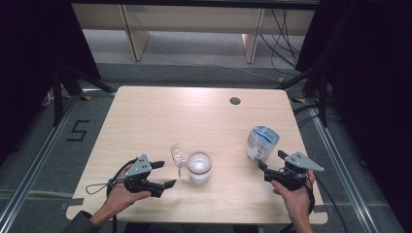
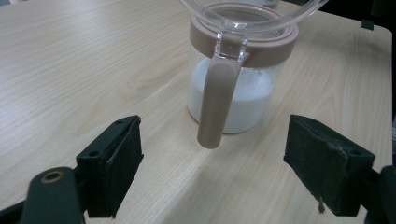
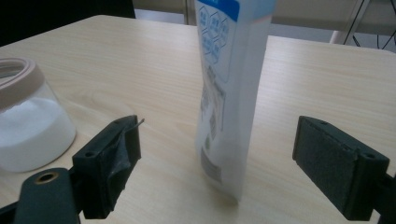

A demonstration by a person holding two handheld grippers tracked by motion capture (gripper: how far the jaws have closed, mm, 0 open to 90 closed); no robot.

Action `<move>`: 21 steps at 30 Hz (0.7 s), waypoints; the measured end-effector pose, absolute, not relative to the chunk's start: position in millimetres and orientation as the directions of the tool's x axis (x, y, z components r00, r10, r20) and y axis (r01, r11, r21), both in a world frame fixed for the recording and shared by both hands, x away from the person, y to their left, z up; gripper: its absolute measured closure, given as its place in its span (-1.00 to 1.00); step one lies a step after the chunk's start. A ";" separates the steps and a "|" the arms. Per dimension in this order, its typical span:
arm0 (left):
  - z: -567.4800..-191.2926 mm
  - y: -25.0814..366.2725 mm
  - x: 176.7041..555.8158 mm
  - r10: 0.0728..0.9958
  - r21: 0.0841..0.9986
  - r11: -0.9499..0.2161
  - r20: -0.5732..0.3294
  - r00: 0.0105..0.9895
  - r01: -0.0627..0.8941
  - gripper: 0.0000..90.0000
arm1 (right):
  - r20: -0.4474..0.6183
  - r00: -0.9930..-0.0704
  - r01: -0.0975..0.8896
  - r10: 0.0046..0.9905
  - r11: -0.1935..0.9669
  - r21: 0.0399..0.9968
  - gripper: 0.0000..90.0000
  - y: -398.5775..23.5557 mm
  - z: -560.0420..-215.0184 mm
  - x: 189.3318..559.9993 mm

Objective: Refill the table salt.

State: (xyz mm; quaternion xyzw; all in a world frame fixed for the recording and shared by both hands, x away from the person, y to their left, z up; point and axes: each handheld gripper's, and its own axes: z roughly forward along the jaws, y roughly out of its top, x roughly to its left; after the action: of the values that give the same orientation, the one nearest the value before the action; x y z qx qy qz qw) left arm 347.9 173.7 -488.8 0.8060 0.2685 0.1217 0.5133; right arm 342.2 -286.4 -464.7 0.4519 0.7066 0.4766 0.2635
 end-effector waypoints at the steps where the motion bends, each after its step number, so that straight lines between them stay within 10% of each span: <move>1: -488.6 173.8 347.8 0.562 0.892 -0.330 -0.079 0.823 0.311 -0.59 | 0.048 -0.460 0.369 0.887 0.142 0.918 -0.64 -285.4 -465.4 340.3; 21: -470.7 167.2 346.4 0.533 0.916 -0.274 -0.107 0.839 0.291 -0.59 | 0.081 -0.499 0.431 0.863 0.166 0.887 -0.65 -269.8 -471.5 304.4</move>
State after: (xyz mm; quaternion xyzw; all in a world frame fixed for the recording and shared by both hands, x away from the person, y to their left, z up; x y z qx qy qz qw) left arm 346.4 167.2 -470.7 0.7905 0.2607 0.1115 0.5429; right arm 304.4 -269.8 -471.5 0.4443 0.7279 0.4688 0.2303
